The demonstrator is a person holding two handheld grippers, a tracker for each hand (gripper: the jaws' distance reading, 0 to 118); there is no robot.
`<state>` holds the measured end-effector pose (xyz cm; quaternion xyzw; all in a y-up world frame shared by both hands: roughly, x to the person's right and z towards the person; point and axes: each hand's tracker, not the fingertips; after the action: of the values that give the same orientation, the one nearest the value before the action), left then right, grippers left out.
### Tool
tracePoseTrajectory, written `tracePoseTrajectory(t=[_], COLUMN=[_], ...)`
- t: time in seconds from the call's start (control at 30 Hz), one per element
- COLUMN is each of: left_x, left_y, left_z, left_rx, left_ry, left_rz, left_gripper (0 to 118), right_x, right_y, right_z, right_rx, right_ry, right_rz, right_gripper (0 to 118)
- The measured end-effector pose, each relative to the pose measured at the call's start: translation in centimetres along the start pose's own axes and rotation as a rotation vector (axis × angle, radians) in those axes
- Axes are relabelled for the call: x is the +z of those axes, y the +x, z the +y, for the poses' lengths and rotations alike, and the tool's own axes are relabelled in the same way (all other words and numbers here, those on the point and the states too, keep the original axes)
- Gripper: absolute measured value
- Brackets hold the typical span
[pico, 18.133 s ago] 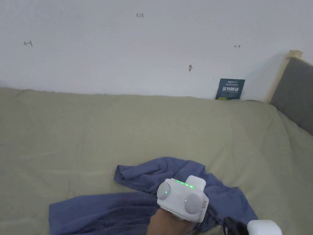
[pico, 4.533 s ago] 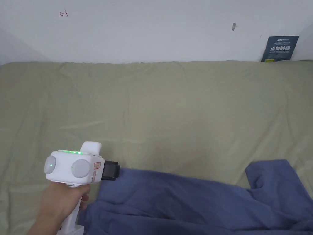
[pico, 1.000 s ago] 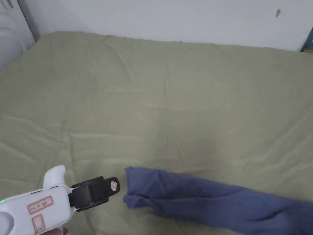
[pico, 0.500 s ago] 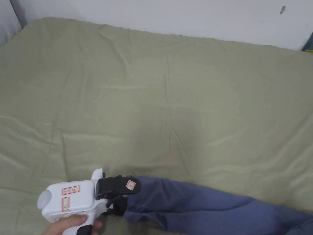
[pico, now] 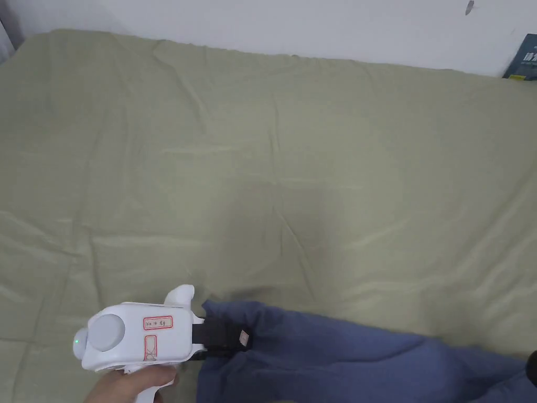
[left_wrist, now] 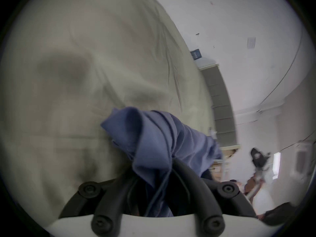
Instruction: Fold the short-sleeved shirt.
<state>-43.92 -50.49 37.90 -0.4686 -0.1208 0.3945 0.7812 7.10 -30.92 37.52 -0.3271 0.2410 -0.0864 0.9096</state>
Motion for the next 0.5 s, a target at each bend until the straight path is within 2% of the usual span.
tracePoseTrajectory(t=[0.03, 0.17, 0.23, 0.33, 0.43, 0.5], left_x=[0.6, 2.7, 4.4, 8.1, 10.7, 12.0], left_y=[1.0, 3.7, 4.5, 4.6, 3.9, 3.5], left_z=[0.2, -0.9, -1.5, -1.4, -0.9, -1.2], left_rx=[-0.053, -0.114, -0.173, -0.152, -0.156, -0.118], left_ry=[0.019, 0.095, 0.142, 0.260, 0.283, 0.281], left_rz=[0.078, 0.241, 0.380, 0.520, 0.690, 0.688], left_gripper=[6, 6, 6, 6, 6, 6], right_x=[0.3, 1.7, 2.6, 3.9, 5.0, 5.5], right_y=[-0.1, -0.8, -1.1, -1.3, -1.5, -1.5], right_z=[0.0, 0.0, 0.1, 0.0, -0.4, -0.7], right_rx=[0.010, 0.051, 0.081, 0.105, 0.124, 0.132], right_ry=[0.008, 0.031, 0.048, 0.073, 0.094, 0.103], right_rz=[-0.001, 0.003, 0.004, 0.013, 0.027, 0.040], right_gripper=[3, 3, 3, 3, 3, 3])
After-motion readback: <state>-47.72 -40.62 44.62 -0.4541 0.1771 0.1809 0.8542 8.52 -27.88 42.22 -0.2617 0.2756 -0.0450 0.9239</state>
